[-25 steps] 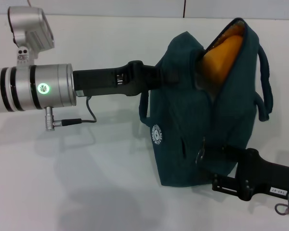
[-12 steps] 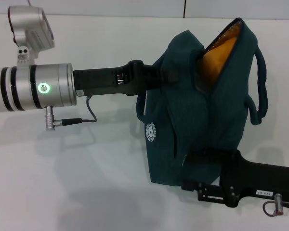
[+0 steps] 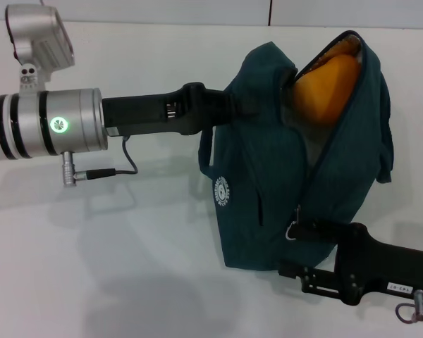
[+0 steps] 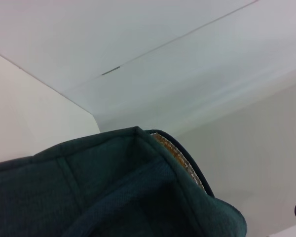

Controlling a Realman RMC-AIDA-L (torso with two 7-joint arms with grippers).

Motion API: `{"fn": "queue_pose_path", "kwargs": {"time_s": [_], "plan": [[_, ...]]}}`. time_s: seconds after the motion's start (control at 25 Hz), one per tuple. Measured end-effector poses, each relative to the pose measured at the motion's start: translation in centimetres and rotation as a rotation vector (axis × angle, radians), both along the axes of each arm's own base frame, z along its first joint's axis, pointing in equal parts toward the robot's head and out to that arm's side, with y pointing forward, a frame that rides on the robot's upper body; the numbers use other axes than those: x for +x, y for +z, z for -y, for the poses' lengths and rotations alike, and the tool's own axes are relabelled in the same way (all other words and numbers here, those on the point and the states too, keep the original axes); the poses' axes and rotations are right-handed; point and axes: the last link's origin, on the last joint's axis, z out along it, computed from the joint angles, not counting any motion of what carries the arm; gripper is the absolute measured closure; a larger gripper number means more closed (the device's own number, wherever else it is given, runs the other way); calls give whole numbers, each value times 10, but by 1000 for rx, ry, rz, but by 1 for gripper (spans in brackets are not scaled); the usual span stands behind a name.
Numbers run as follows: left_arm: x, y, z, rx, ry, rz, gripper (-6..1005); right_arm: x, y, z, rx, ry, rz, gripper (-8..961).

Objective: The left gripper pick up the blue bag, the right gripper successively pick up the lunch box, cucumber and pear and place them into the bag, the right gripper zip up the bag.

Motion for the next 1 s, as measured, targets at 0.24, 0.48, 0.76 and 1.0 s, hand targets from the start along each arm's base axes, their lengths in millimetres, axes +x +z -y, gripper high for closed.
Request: {"fn": "queue_pose_path", "kwargs": {"time_s": [0.24, 0.48, 0.76, 1.0], "plan": [[-3, 4, -2, 13, 9, -2, 961, 3, 8, 16, -17, 5, -59, 307], [-7, 9, -3, 23, 9, -13, 960, 13, 16, 28, 28, -39, -96, 306], [-9, 11, -2, 22, 8, -19, 960, 14, 19, 32, 59, -39, -123, 266], [-9, 12, 2, 8, -4, -7, 960, 19, 19, 29, 76, -73, -112, 189]]}}
